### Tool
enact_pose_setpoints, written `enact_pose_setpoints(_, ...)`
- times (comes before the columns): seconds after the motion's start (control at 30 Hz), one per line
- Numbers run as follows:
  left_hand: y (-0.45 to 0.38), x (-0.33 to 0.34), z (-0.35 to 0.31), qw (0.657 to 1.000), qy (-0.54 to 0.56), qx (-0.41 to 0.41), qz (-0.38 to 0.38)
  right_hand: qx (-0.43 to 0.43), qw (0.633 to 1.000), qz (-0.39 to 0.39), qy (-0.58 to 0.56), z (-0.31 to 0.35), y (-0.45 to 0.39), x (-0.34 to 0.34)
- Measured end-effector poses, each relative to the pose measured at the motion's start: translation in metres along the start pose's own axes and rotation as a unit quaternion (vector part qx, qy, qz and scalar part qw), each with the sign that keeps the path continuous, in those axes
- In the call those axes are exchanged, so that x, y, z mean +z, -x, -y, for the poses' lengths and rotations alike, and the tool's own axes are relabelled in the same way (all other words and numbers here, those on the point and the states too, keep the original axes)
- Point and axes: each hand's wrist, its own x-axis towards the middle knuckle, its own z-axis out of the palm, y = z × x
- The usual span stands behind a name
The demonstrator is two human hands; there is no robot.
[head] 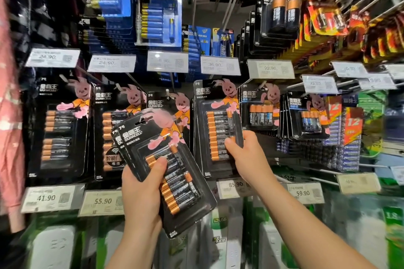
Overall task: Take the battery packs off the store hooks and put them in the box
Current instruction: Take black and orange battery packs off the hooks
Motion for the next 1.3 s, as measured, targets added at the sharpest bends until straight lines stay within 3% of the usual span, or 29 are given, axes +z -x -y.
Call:
enact_pose_setpoints(0.4, 0.002, 0.017, 0.002, 0.998, 0.020, -0.021, 0.051, 0.061, 0.995, 0.063, 0.046, -0.001, -0.003, -0.004)
enact_pose_setpoints(0.6, 0.003, 0.020, 0.004, 0.998, 0.031, -0.028, 0.049, -0.027, 0.998, -0.040, 0.038, 0.000, 0.020, -0.019)
enact_pose_setpoints(0.73, 0.006, 0.027, 0.004, 0.997, 0.032, -0.025, 0.065, -0.050, 0.997, 0.065, -0.001, 0.015, 0.041, -0.016)
enact_pose_setpoints(0.83, 0.009, 0.033, 0.005, 0.997, 0.023, -0.015, 0.076, -0.051, 0.993, 0.094, 0.049, 0.020, 0.048, -0.004)
enact_pose_setpoints(1.1, 0.016, 0.036, 0.003, 0.993, 0.033, -0.028, 0.108, -0.050, 0.996, 0.067, 0.039, 0.016, 0.050, -0.004)
enact_pose_setpoints(1.3, 0.016, 0.035, 0.009, 0.993, 0.039, -0.036, 0.107, -0.050, 0.998, -0.015, -0.019, 0.010, 0.047, -0.007)
